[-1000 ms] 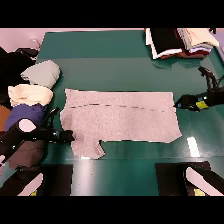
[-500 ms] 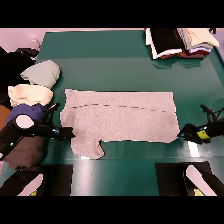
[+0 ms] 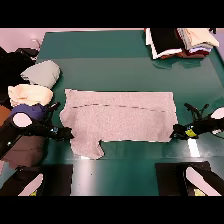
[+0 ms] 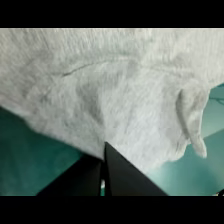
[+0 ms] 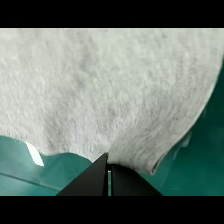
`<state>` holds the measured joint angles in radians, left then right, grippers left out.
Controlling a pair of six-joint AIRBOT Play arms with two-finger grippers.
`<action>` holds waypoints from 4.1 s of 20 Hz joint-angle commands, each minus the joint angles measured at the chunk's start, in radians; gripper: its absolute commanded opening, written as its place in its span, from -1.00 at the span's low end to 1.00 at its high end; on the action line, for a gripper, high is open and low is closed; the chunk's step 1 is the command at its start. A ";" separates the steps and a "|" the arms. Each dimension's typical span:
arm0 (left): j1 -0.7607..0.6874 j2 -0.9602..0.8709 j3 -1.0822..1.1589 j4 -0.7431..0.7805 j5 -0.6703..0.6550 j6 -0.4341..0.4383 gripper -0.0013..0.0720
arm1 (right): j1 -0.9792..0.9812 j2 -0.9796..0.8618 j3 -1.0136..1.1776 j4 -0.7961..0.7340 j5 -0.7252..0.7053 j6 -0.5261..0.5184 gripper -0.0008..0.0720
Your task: Fold the shirts.
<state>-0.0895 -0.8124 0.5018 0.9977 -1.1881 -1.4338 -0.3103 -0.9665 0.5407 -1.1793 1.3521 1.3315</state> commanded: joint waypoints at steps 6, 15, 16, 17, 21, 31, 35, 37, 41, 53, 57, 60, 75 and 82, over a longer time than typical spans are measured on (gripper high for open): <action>0.000 0.208 0.089 0.020 -0.121 -0.035 -0.91 | 0.023 0.211 0.138 -0.175 0.129 0.033 -0.95; 0.001 -0.223 0.369 0.134 0.208 -0.021 -0.90 | 0.150 -0.238 0.518 -0.174 -0.018 0.045 -0.95; 0.001 -0.273 0.403 0.134 0.234 -0.023 -0.90 | 0.159 -0.296 0.568 -0.174 -0.014 0.048 -0.95; 0.001 -0.319 0.436 0.134 0.257 -0.023 -0.90 | 0.166 -0.348 0.614 -0.174 -0.015 0.049 -0.95; 0.001 -0.449 0.528 0.132 0.304 -0.021 -0.90 | 0.161 -0.499 0.766 -0.097 -0.017 0.049 -0.94; -0.006 -0.478 0.654 0.110 0.217 -0.022 -0.91 | -0.063 -0.583 0.826 0.090 0.088 -0.114 0.43; -0.082 -0.479 0.654 0.093 0.239 -0.028 -0.90 | -0.233 -0.607 0.646 0.211 0.044 -0.200 0.43; -0.139 -0.488 0.654 0.093 0.281 -0.061 -0.90 | -0.269 -0.658 0.596 0.304 0.051 -0.230 0.42; -0.250 -0.546 0.655 0.076 0.346 -0.114 -0.90 | -0.196 -0.740 0.567 0.431 0.044 -0.293 0.16; -0.476 -0.910 0.863 -0.068 0.489 -0.110 -0.90 | 0.083 -0.474 0.878 0.429 0.114 -0.196 -0.94; -0.484 -0.982 0.937 -0.079 0.459 -0.112 -0.90 | 0.209 -0.384 0.991 0.429 0.100 -0.121 -0.95; -0.484 -0.987 0.942 -0.064 0.438 -0.111 -0.90 | 0.301 -0.361 1.059 0.429 0.086 -0.077 -0.94; -0.058 -0.562 1.131 0.262 0.156 -0.110 -0.90 | 0.857 -0.547 1.101 0.668 -0.300 -0.134 -0.94; 0.113 -0.369 1.130 0.284 0.103 -0.087 -0.90 | 1.051 -0.860 1.391 0.598 -0.327 -0.178 0.01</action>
<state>-0.0250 -1.2350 1.6287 1.2625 -1.0485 -1.5379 0.6983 -1.7397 1.8370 -0.5137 0.9993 1.1301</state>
